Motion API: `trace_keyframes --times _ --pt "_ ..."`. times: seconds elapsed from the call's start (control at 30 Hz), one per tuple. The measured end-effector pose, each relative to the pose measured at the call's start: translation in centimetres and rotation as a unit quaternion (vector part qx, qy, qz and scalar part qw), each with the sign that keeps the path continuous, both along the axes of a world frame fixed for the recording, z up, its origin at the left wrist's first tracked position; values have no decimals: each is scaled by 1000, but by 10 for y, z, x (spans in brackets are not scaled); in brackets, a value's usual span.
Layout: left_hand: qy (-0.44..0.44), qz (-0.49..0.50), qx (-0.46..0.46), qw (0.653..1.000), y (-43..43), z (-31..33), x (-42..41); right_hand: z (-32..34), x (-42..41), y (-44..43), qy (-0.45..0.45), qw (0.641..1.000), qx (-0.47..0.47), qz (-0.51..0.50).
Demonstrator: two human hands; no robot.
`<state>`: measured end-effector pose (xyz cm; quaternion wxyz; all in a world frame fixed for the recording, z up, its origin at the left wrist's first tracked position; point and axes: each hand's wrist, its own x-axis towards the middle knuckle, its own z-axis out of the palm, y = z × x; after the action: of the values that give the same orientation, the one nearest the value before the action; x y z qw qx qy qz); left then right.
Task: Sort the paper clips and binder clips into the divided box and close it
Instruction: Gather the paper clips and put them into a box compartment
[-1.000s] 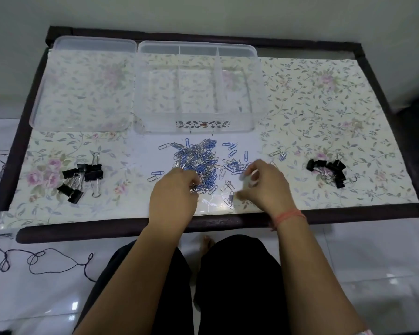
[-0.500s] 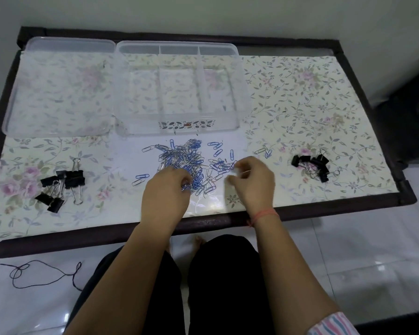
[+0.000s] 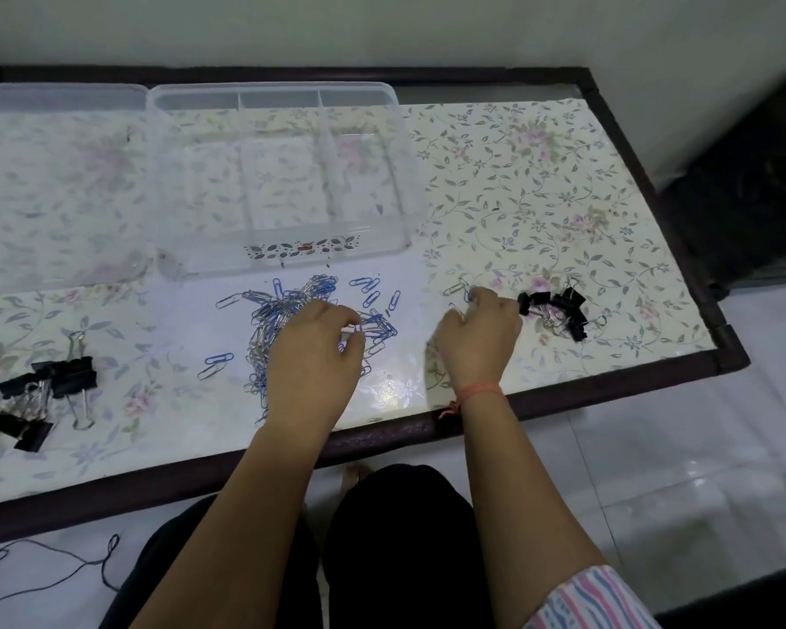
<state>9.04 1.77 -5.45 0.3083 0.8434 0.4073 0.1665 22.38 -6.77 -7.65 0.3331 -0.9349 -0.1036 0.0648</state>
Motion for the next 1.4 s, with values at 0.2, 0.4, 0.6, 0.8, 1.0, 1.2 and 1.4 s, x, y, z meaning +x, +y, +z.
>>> trace_keyframes --times 0.2,0.4,0.6,0.8,1.0,1.2,1.4 --pt "-17 9 -5 1000 3 1 0 0 -13 10 56 990 55 113" --pt "-12 46 10 999 10 2 -6 -8 -4 16 -11 996 12 91" --pt "-28 135 -4 990 24 11 -26 0 -33 36 33 972 46 227" --pt "-64 298 -88 948 48 -3 -46 -7 -36 49 10 969 27 245" --pt "-18 268 -77 960 58 -19 -35 -10 -36 65 -18 981 58 186" --pt "16 156 -70 985 61 -23 -27 -3 -46 89 0 946 -29 322" --pt "41 128 -58 989 57 -16 -34 6 -52 78 30 928 -39 368"
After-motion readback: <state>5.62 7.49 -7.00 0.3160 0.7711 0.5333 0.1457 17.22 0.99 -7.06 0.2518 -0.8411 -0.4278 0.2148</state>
